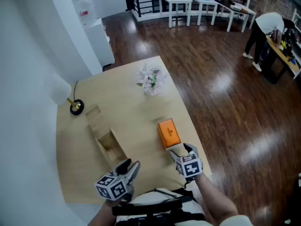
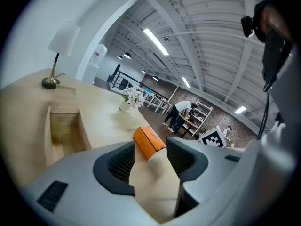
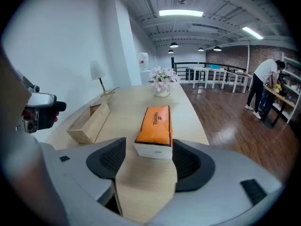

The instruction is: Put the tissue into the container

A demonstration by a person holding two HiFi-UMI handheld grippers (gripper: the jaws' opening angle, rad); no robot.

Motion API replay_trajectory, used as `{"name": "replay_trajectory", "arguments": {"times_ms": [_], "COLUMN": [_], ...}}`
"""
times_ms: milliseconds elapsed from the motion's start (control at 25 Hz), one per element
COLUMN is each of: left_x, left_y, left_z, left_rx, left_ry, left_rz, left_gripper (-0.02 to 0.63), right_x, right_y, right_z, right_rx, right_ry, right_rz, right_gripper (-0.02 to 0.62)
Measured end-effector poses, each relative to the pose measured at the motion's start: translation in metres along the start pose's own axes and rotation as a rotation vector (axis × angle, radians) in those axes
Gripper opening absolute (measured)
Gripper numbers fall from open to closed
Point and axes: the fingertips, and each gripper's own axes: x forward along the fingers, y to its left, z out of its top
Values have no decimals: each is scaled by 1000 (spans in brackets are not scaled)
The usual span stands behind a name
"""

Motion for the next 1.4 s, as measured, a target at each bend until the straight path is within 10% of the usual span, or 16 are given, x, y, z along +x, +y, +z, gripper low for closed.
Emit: {"name": "replay_trajectory", "arguments": {"times_ms": [720,1400], "left_x": [49,66], "left_y": [-12,-10], "left_z": [-1,-12], "left_rx": [23,11], "left_ry": [66,126], "left_rz": [-13,4], "left_gripper": [204,204], "right_x": [60,95], "right_y": [-7,-14], "right_z": [32,9], "right_rx": [39,44], "right_ry": [5,114], "right_rz": [22,7], "right_gripper": [446,454]}}
